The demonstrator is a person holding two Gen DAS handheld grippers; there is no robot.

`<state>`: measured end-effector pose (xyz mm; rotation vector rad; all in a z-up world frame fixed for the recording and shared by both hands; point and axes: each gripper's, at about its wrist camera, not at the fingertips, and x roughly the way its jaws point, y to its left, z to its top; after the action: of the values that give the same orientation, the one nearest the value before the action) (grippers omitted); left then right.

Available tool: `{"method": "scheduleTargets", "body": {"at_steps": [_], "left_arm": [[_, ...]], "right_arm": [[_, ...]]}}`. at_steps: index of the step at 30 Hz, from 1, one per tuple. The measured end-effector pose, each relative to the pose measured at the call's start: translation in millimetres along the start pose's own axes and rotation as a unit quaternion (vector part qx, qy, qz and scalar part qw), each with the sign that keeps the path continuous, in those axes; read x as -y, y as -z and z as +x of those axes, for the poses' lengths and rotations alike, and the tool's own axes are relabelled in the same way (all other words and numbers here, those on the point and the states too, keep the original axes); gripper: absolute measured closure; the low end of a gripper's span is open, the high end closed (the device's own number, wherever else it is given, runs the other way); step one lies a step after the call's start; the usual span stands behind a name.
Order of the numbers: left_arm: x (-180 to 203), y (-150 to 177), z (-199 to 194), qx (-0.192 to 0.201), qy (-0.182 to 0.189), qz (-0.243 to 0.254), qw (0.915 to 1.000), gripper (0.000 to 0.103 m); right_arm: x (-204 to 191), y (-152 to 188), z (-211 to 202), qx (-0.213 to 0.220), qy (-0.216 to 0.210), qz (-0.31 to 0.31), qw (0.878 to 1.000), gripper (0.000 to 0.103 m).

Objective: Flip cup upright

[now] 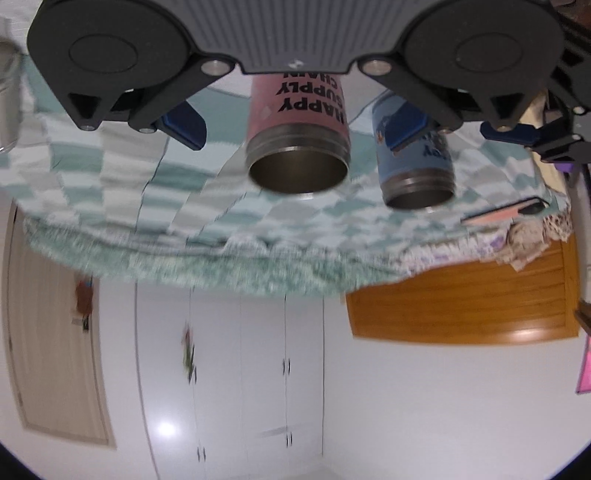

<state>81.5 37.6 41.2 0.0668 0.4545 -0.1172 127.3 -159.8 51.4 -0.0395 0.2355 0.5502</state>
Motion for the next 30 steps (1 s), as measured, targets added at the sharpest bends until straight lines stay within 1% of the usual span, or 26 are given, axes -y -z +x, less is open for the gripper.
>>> {"method": "scheduleTargets", "body": {"at_steps": [3,7,12,14,17,21,25,30], "left_arm": [[15,-3,-18,0.027,0.005,-0.001,0.9996,0.0],[36,0,-37,0.063,0.01,-0.007,0.9979,0.0],[57,16,-52,0.099,0.012,-0.03,0.9946,0.0],[65,23,-55,0.116,0.006,-0.035,0.9926,0.0],[76,35,-57,0.146,-0.011,-0.043,0.9883,0.0],[86,49,-52,0.166,-0.029,-0.041,0.9848,0.0],[95,62,-44,0.165,-0.044,-0.025,0.9849,0.0],[97,67,-47,0.18,-0.045,-0.028,0.9823,0.0]], "right_arm": [[4,0,-37,0.039,0.013,-0.011,0.999,0.0],[10,10,-84,0.07,0.04,-0.029,0.996,0.0],[21,36,-133,0.085,0.073,-0.031,0.993,0.0],[24,50,-147,0.088,0.087,-0.034,0.992,0.0],[31,72,-162,0.091,0.113,-0.034,0.989,0.0],[38,99,-174,0.098,0.152,-0.027,0.983,0.0],[41,105,-183,0.115,0.159,-0.014,0.981,0.0],[46,108,-184,0.12,0.165,-0.006,0.979,0.0]]}}
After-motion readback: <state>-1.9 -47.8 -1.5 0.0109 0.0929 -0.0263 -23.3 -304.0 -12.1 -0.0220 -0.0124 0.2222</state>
